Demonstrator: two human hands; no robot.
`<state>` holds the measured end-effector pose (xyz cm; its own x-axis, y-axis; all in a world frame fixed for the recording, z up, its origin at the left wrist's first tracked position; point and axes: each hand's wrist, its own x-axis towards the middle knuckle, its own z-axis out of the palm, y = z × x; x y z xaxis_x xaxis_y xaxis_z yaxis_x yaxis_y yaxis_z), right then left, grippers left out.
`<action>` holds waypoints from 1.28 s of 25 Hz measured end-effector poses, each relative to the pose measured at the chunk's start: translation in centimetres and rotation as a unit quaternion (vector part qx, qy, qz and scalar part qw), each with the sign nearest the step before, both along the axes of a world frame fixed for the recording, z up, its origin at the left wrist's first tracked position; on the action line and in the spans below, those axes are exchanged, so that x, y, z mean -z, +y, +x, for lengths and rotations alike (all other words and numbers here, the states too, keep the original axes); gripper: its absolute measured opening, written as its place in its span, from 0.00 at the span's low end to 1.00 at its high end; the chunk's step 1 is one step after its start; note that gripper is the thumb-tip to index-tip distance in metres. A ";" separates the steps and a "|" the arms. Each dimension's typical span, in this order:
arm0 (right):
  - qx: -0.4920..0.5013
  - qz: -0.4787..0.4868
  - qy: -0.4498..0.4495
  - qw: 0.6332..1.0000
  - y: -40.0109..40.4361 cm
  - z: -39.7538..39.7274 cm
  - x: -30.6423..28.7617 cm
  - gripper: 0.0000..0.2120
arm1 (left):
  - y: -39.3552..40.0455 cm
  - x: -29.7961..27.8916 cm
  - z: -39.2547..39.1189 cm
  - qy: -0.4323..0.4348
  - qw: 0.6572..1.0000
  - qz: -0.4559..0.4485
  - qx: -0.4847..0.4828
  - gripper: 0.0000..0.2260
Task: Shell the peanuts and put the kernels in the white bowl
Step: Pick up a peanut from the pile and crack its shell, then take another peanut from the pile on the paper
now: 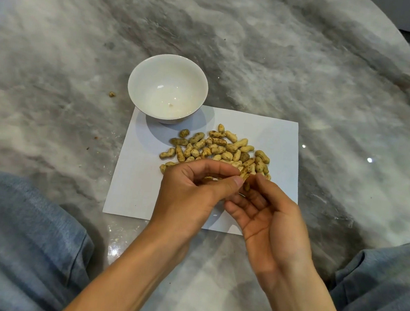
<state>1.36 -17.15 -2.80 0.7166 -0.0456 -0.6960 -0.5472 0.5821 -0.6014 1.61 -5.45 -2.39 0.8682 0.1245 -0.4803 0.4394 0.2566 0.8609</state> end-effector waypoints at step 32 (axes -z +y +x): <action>-0.114 -0.290 -0.168 0.935 0.1 -0.6 0.6 0.07 | 0.8 0.2 0.5 0.105 0.983 -0.150 -0.028 0.05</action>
